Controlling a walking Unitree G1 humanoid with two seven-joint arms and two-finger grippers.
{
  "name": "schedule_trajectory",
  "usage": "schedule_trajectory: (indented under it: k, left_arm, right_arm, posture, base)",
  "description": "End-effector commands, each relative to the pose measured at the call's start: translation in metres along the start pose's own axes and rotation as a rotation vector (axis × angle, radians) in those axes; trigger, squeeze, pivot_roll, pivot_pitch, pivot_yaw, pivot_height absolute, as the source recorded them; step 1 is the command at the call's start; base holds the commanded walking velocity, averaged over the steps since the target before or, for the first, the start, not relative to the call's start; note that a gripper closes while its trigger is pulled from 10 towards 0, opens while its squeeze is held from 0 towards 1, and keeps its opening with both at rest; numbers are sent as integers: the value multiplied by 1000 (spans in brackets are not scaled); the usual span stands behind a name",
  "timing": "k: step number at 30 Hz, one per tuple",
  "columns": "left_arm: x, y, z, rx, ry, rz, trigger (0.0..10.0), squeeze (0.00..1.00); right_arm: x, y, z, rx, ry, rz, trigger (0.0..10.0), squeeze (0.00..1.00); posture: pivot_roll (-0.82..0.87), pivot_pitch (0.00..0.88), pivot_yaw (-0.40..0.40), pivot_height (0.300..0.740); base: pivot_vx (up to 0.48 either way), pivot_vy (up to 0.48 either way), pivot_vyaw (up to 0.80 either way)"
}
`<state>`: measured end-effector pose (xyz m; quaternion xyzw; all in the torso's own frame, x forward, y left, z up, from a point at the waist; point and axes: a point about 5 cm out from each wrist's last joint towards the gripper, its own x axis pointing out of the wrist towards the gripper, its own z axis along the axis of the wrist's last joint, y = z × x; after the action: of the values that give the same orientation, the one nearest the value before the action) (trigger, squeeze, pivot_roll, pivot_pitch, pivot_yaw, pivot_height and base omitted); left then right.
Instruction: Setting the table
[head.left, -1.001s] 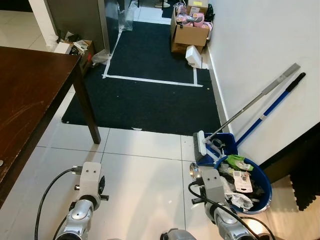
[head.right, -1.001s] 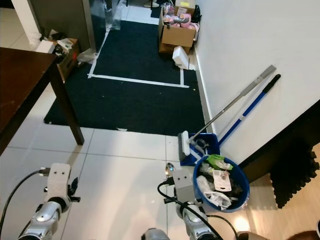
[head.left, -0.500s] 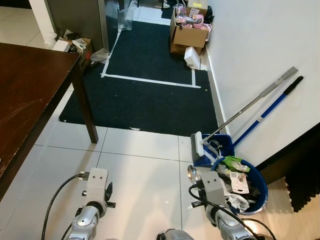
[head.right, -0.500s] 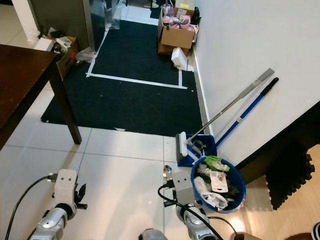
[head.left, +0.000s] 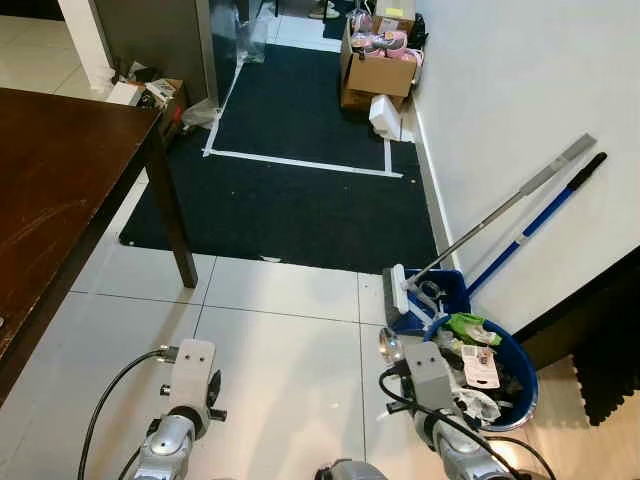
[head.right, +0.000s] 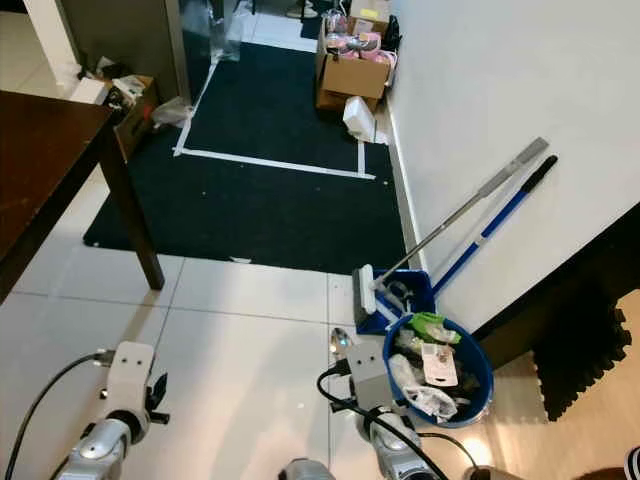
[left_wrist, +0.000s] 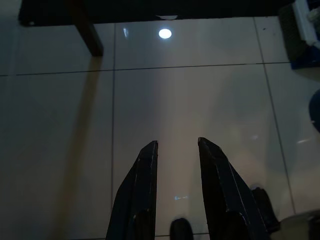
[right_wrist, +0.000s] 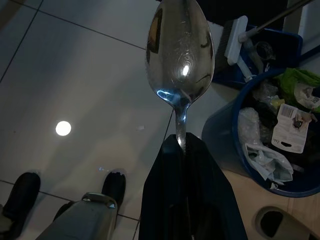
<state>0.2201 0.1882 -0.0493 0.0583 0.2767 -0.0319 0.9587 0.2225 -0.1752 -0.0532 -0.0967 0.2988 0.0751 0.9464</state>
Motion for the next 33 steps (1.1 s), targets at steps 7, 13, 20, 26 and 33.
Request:
schedule_trajectory:
  k: [7,13,20,26,33]
  left_arm:
    - [-2,8,-3,-8,10,44,10000,0]
    - [0,3,2,-16,-12,51,10000,0]
    - [1,-2,2,-50,-20,28,10000,0]
    - [-3,-1,-3,-17,-16,39,10000,0]
    - [0,1,2,-23,-35,63,10000,0]
  right_arm:
    - [-3,-6,-4,-4,-3,-40,10000,0]
    - [-2,-4,-2,4,-15,-19,10000,0]
    - [0,-2,3,14,-30,-5,10000,0]
    - [0,0,2,-11,-22,22,10000,0]
    - [-2,3,0,5,-30,64,10000,0]
  posture:
    - [81,13,-38,740]
    - [89,18,-53,740]
    - [93,35,-70,740]
    - [88,14,-113,740]
    - [101,0,-108,740]
  base:
    - [0,0,0]
    - [0,0,0]
    - [0,0,0]
    - [0,0,0]
    - [0,0,0]
